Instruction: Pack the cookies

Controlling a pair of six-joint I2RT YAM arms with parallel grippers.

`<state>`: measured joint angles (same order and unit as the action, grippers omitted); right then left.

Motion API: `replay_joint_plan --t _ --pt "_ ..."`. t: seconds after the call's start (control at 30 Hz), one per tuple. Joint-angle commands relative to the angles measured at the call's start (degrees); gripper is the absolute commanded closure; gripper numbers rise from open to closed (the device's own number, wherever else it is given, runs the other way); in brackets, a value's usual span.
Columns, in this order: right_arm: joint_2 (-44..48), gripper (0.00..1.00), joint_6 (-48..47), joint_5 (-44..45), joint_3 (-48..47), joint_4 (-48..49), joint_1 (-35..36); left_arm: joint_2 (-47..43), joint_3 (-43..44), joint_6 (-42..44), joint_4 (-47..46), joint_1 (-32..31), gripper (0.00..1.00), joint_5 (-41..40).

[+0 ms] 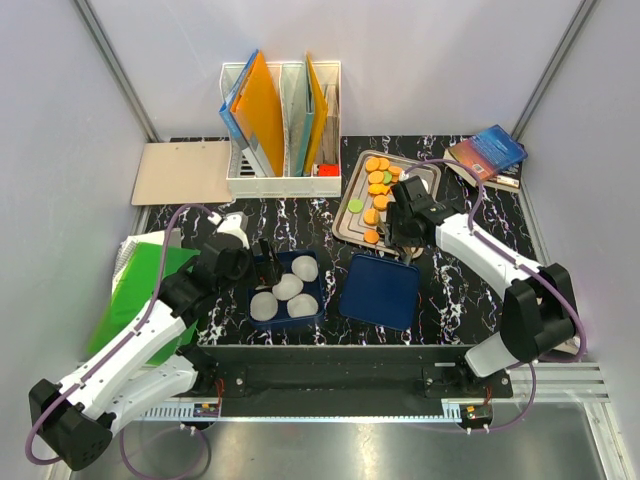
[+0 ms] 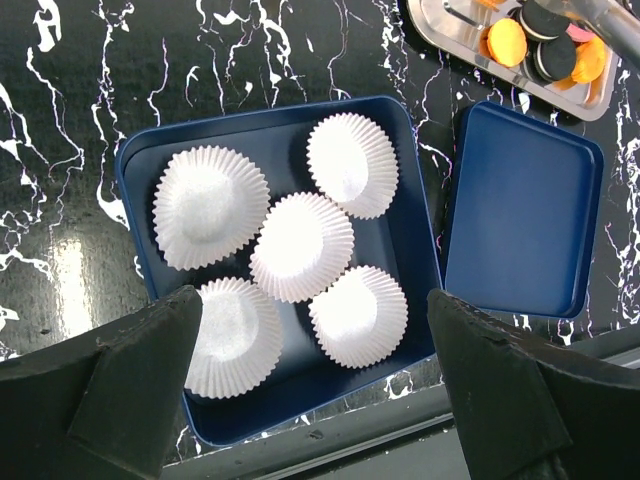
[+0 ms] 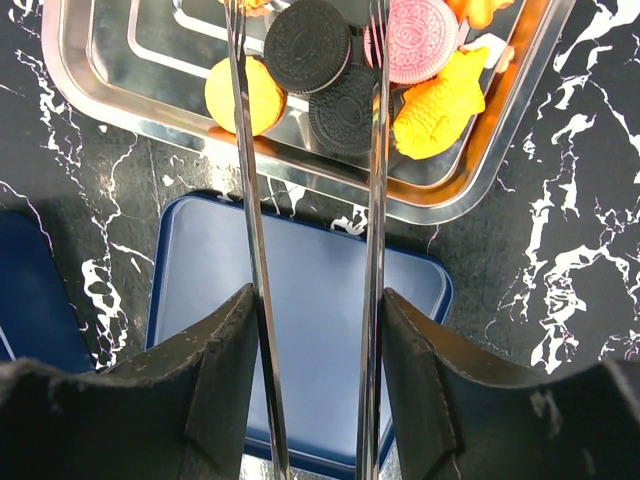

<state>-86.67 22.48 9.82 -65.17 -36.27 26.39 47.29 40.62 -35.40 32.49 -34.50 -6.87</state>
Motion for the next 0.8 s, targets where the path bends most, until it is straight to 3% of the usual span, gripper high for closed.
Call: replay_joint_plan --t 0.0,0.57,0.63,0.7,0.77 --pt "-0.2 0.44 -0.5 0.2 0.5 2.4 0.8 -0.7 -0.2 0.2 -1.4 -0.2 0.01 0.1" --pt "3.8 0.69 0.1 2.0 1.4 0.6 0.9 -0.7 -0.4 -0.4 -1.4 -0.1 0.01 0.2" --pt "4.8 0.67 0.3 1.8 1.4 0.4 0.9 -0.7 -0.4 -0.5 -1.4 -0.1 0.01 0.3" --pt "5.5 0.53 0.2 1.3 1.4 0.3 1.1 -0.6 -0.5 -0.6 -1.4 -0.1 0.01 0.3" --pt "5.5 0.45 -0.2 0.8 1.3 0.4 1.4 -0.6 -0.5 -0.8 -1.5 -0.1 0.01 0.4"
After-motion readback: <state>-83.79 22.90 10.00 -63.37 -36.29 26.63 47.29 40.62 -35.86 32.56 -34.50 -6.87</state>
